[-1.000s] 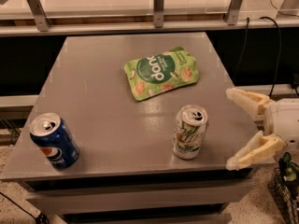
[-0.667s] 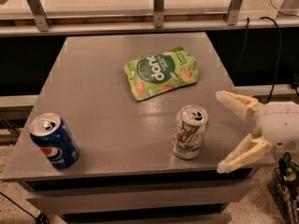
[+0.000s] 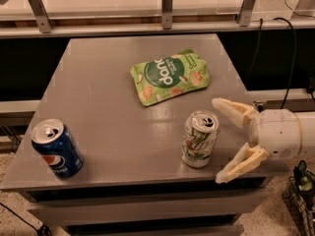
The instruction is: Knock 7up can over
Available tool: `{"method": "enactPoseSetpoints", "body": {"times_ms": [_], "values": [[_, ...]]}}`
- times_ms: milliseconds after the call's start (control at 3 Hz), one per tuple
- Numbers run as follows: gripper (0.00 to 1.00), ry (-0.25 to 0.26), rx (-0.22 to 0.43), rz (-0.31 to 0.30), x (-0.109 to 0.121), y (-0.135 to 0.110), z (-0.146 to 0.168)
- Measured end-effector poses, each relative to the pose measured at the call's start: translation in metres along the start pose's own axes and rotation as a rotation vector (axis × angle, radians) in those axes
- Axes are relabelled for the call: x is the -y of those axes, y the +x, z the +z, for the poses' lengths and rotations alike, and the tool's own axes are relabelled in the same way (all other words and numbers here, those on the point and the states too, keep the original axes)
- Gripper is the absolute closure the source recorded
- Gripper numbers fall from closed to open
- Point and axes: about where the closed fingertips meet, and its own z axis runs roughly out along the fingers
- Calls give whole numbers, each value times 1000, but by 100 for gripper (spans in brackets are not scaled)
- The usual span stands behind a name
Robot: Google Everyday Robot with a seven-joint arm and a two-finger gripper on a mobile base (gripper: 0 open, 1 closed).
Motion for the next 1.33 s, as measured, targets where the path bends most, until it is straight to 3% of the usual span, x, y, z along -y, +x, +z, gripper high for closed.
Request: {"method": "enactPoseSetpoints", "body": {"times_ms": [333,667,1000,1333], "values": [[16,-5,38,-2,2,-2,8],[41,-24,87,10,-4,-10,22],[64,-90,135,45,-23,-17,43],[86,-111,135,76,-31,-17,52]]}}
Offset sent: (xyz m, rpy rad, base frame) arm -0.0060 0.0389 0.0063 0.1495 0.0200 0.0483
